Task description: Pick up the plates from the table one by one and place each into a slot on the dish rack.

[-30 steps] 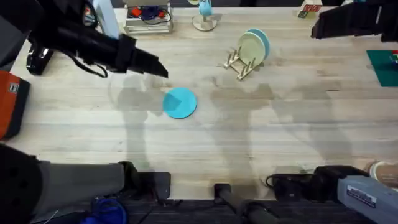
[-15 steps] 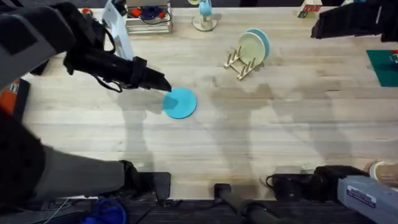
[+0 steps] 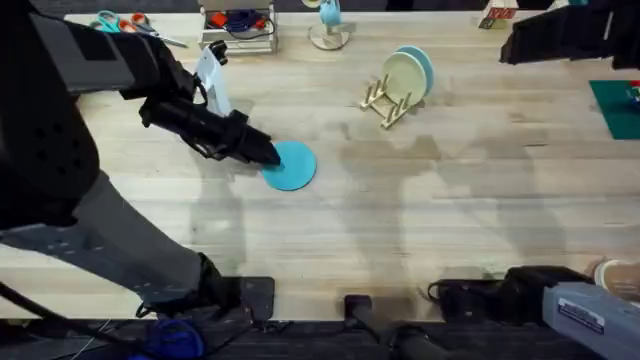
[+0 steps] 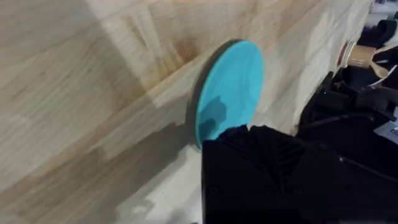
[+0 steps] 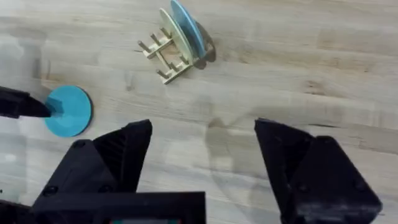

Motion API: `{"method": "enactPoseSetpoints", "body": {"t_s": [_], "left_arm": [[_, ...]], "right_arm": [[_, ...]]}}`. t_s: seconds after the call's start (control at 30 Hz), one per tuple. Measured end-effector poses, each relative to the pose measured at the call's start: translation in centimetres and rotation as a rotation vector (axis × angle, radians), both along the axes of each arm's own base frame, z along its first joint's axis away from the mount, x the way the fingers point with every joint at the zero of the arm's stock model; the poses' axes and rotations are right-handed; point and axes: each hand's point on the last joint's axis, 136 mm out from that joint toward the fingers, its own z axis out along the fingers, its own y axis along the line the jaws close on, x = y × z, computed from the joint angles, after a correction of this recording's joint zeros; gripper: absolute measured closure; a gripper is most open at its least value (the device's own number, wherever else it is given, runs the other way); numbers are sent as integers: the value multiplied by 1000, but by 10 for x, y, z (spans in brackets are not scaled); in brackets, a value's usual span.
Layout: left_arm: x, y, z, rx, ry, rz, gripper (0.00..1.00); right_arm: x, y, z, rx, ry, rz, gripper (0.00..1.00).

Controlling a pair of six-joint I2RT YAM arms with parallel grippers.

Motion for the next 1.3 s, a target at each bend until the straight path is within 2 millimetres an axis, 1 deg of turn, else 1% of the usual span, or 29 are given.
{"method": "enactPoseSetpoints", "body": {"t_s": [0.23,0.57,0.8,1.3], "left_arm": [[2,4,-1,5,-8,11,958],[7,22,-2,6,-12,81,958],[8,23,-2,6,-15,83,957],[9,24,-2,8,-21,83,959]], "right_arm": [[0,0,0,0,0,0,7],[0,0,0,0,0,0,7],[3,0,-4,0,17,0,7],[3,0,-5,0,18,0,7]]}}
